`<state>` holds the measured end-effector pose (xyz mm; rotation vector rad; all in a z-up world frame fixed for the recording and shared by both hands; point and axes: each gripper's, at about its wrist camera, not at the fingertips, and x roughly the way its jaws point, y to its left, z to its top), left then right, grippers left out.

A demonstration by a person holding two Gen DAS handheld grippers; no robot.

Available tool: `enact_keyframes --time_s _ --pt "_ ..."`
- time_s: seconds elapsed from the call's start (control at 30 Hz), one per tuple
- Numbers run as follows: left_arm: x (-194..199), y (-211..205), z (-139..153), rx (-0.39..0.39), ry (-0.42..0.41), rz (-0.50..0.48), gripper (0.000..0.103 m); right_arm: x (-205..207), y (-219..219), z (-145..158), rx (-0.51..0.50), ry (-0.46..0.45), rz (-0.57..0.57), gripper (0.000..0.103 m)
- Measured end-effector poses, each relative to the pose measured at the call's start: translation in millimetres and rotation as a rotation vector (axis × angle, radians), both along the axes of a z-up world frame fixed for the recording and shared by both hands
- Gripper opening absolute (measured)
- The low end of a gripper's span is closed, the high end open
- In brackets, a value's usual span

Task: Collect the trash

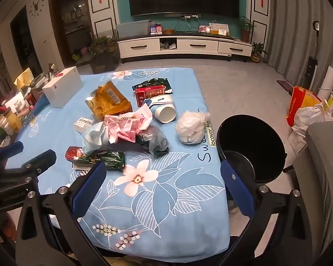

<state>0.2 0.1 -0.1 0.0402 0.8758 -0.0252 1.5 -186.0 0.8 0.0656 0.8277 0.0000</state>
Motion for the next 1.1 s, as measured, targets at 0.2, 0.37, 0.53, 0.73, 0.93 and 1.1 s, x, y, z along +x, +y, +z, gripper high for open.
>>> enact_keyframes --time_s 0.2,0.37,0.53,0.73,0.93,1.1 --pt "-0.6 -1.3 -0.5 0.000 0.002 -0.011 0.100 0.7 1.5 -1.8 -0.002 0.004 0.002 0.100" --pt "2.7 3.2 -2.9 0.001 0.013 -0.006 0.100 -0.8 2.1 -8.6 0.000 0.005 0.005 0.100" --pt "1.5 -0.1 -6.3 -0.001 0.011 0.001 0.100 1.4 3.2 -5.6 -0.007 0.010 0.006 0.100" --pt "0.7 -1.5 -8.4 -0.003 0.017 -0.001 0.100 1.4 2.9 -6.1 -0.009 0.012 0.006 0.100" --pt "0.0 -1.5 -10.8 -0.007 0.025 -0.003 0.100 0.9 3.0 -6.1 -0.008 0.012 0.008 0.100" --pt "-0.4 -2.1 -12.3 -0.008 0.027 -0.006 0.100 0.8 2.9 -6.3 -0.009 0.012 0.007 0.100"
